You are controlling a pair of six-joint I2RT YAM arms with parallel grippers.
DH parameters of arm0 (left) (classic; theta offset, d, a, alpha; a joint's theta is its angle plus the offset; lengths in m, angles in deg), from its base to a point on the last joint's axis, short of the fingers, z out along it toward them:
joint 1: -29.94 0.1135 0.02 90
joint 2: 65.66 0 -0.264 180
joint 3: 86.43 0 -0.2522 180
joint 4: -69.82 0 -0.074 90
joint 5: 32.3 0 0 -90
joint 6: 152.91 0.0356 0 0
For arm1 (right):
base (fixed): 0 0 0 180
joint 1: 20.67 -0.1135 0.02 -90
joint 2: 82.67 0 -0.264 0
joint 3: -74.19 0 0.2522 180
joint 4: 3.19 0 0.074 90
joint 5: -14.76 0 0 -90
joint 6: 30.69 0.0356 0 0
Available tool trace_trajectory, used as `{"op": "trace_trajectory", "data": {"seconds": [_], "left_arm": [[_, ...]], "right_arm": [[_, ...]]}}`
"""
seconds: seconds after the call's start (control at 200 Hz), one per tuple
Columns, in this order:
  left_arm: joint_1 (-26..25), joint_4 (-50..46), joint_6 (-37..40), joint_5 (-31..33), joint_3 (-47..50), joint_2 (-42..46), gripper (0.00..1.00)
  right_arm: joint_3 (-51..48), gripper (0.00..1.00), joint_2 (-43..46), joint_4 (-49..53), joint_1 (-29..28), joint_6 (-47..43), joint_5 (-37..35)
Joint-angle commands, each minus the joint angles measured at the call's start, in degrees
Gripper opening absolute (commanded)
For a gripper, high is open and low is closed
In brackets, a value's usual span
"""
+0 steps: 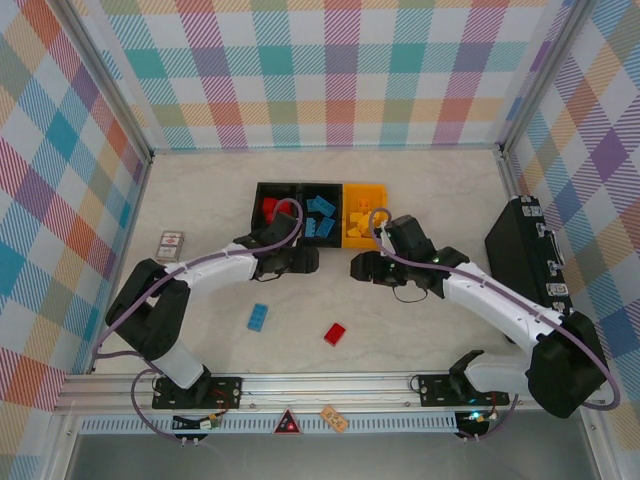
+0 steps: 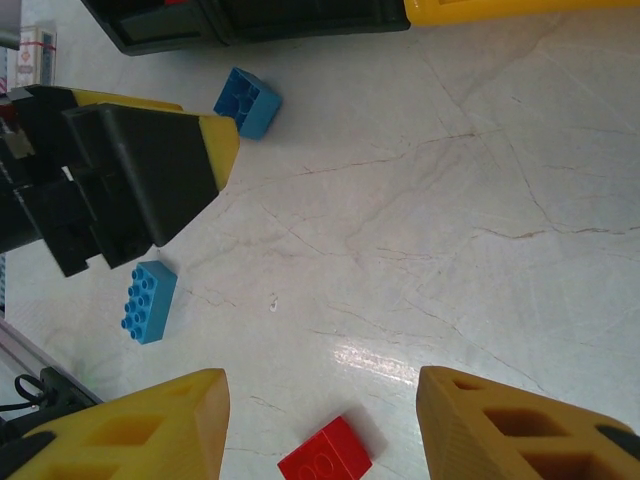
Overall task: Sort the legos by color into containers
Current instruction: Pick up the lego from the center of the table.
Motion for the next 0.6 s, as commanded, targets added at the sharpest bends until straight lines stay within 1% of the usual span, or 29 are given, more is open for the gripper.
{"op": "trace_trajectory", "data": {"seconds": [0.0,0.18,0.34,0.415,0.525,0.595], "left_arm": [[-0.75,7.37,1.95,3.19,0.74,-2.21,0.78],[-1.0,7.02,3.26,5.12,-1.6,-6.61,0.76],[-1.43,5.31,3.37,6.65,-3.84,-9.46,0.69],[-1.76,5.02,3.45,7.16,-3.93,-10.04,0.64],[-2.23,4.57,3.62,7.12,-3.95,-10.23,0.46],[-2.67,3.87,3.75,7.47,-4.05,-9.8,0.37]], "right_arm": [[-0.65,0.53,-0.33,-1.41,0.22,-0.42,0.77],[-0.7,0.53,-0.85,-1.56,0.17,-0.45,0.86],[-0.68,0.53,-0.86,-1.42,0.17,-0.67,0.6],[-0.77,0.53,-1.05,-1.34,0.2,-0.67,0.42],[-0.93,0.53,-1.53,-1.55,0.18,-0.56,0.45],[-0.98,0.53,-1.7,-1.79,0.18,-0.32,0.47]]}}
